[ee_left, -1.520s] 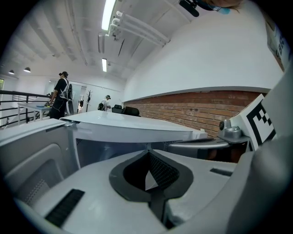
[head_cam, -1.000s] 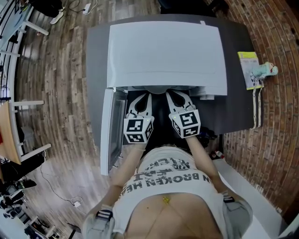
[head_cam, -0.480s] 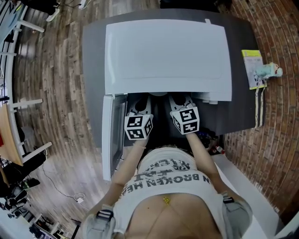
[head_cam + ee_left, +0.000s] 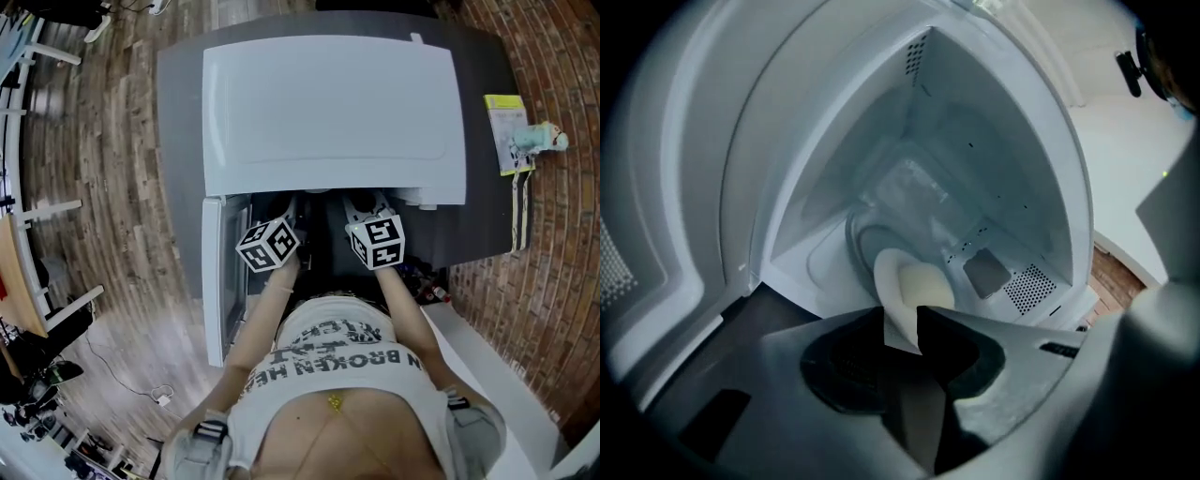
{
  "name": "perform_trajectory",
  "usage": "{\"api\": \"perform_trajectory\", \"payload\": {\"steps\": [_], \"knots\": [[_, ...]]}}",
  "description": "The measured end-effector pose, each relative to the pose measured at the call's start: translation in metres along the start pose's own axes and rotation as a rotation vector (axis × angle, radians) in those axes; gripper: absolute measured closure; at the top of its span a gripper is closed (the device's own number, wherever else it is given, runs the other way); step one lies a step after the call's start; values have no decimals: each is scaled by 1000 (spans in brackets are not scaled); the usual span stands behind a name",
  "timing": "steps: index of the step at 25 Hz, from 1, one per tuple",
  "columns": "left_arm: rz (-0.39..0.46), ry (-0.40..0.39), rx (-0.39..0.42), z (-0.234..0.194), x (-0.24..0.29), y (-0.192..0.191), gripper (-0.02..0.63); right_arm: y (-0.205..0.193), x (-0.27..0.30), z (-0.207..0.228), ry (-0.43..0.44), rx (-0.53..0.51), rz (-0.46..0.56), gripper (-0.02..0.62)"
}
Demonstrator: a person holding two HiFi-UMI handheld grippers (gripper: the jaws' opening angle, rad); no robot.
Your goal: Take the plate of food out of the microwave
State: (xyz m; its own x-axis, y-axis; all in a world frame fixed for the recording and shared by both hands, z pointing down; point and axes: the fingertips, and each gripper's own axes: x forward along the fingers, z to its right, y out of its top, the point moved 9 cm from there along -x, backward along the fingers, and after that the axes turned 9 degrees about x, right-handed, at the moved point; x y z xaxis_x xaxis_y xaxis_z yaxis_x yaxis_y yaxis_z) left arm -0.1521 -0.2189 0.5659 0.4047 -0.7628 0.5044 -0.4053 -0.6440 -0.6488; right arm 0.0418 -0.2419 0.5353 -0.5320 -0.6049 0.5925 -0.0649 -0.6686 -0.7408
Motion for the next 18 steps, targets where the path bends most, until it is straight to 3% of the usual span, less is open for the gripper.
{"api": "perform_trajectory", "payload": {"steps": [7, 13, 18], "knots": [[34, -91, -251, -9, 18, -4, 514, -5, -1, 5, -1, 29, -17, 586], [50, -110, -388, -17, 24, -5, 554, -7, 0, 10, 2, 80, -25, 586], [68, -107, -442, -17, 22, -8, 563, -11, 1, 13, 21, 143, -28, 586]]}}
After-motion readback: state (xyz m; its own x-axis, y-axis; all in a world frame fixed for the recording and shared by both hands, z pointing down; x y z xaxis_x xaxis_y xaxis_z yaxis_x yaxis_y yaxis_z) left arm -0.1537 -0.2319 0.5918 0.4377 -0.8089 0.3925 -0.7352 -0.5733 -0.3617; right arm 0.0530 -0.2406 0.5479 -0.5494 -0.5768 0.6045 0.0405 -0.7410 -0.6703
